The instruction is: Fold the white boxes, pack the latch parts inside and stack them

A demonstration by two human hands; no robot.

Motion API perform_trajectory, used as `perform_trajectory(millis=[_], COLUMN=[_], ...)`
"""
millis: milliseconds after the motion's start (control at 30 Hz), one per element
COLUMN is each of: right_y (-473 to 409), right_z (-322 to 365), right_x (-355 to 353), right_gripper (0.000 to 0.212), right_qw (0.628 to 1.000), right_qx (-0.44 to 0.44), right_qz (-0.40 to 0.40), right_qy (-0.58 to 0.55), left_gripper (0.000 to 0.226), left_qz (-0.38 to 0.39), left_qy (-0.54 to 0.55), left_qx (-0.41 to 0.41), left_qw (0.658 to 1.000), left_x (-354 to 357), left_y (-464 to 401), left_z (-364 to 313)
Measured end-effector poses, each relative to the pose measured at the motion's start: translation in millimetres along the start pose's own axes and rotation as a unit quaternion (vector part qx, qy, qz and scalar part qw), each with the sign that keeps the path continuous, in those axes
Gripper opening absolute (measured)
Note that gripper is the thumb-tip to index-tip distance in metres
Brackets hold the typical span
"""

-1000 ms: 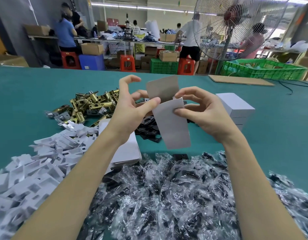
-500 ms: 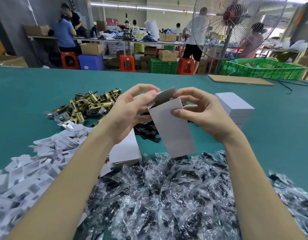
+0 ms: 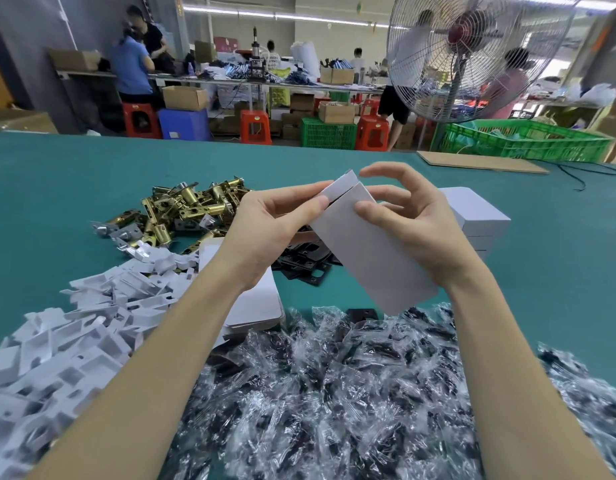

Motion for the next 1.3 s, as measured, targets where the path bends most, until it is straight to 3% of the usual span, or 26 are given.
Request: perform_trajectory(millis=[367, 567, 800, 1033, 1167, 1300], right_y=[1, 0, 0, -1, -2, -4], right_z=[-1, -3, -5, -5, -9, -18], right_x=[3, 0, 0, 6, 5, 5], right_gripper=[0.026, 0.022, 0.036, 0.016, 0.005, 0.001], right_qw=[0.999, 0.999, 0.999, 0.999, 0.999, 0.997], right_qx=[0.020, 0.032, 0.037, 0.036, 0.043, 0.082], right_qz=[-0.013, -0.024, 0.007, 0.019, 0.020, 0.010], right_qy=[0.023, 0.015, -0.019, -0.014, 0.009, -0.014], left_gripper=[0.013, 0.019, 0.028, 0.019, 0.017, 0.016], left_qz=[-0.056, -0.018, -0.023, -0.032, -0.027, -0.019], left_qy=[-0.064, -0.094, -0.112, -0.123, -0.126, -0.070], left_qx=[0.043, 0.069, 0.072, 0.081, 0.066, -0.016], left_qw=[0.995, 0.993, 0.991, 0.989, 0.989, 0.997], left_x=[-3, -3, 4, 0, -2, -1], left_y=[-1, -1, 3, 3, 1, -2], left_z=[2, 4, 9, 7, 10, 23])
Point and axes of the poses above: each hand's wrist, its own y-axis away from the middle knuckle, its own x-axis out of the palm, z = x × y, the point moved 5 cm from there along -y, towards the middle knuckle, and after that the axes turned 6 degrees about -z, right-handed, at the moved point
